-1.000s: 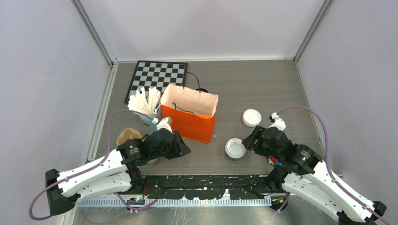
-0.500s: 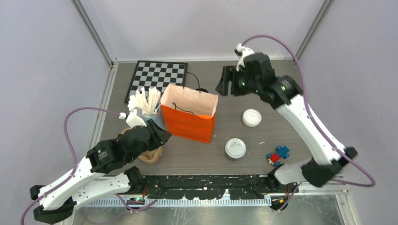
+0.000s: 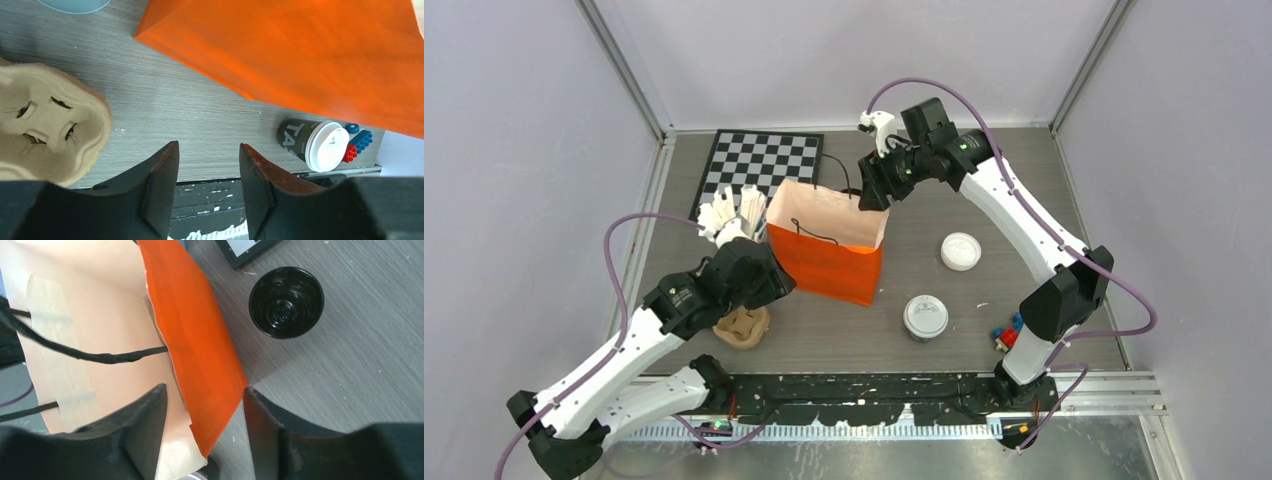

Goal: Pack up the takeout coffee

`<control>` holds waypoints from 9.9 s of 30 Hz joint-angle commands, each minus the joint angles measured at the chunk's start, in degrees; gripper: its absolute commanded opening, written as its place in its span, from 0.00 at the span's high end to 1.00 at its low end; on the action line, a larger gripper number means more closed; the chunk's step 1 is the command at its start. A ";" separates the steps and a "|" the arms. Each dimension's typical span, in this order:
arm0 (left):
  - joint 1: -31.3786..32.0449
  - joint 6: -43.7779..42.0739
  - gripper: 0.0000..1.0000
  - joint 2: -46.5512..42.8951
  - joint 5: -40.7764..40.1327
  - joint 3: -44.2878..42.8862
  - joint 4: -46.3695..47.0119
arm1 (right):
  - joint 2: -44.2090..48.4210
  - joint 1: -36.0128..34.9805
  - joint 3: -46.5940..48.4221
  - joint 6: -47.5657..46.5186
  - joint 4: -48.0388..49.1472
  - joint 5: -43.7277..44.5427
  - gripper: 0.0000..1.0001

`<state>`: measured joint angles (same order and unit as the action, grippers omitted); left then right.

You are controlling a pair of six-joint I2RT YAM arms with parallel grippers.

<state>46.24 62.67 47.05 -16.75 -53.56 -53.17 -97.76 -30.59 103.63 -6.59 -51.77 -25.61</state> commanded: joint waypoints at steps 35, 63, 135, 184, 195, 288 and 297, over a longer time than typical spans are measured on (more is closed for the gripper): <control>-12.98 -21.43 0.49 5.09 3.74 -29.97 -10.83 | 34.00 -29.21 -38.05 -34.37 39.51 32.54 1.00; -13.07 -21.63 0.42 -0.62 17.29 -21.84 -9.24 | 32.73 -33.13 -36.60 -20.41 31.83 42.03 1.00; -13.56 -34.81 1.00 1.13 12.18 -10.49 5.39 | 40.44 -32.56 -50.11 55.73 -1.53 53.52 0.06; -13.64 -36.12 1.00 0.86 11.63 -10.83 4.73 | 25.91 -17.40 -36.33 52.15 -16.67 34.11 0.07; -13.58 -36.31 1.00 1.19 11.93 -11.21 4.53 | 32.38 -17.18 -44.89 50.88 -7.71 36.29 0.07; -13.65 -37.00 1.00 2.66 13.42 -11.22 5.98 | 30.96 -27.11 -46.45 52.93 -11.09 46.79 0.22; -13.67 -37.47 1.00 4.35 17.72 -11.91 6.59 | 36.41 -27.02 -32.01 52.29 -24.16 55.39 0.22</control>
<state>32.86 26.39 50.57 -2.20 -62.89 -48.64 -63.83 -57.34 62.19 45.39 -69.10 22.74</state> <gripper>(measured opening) 0.009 0.815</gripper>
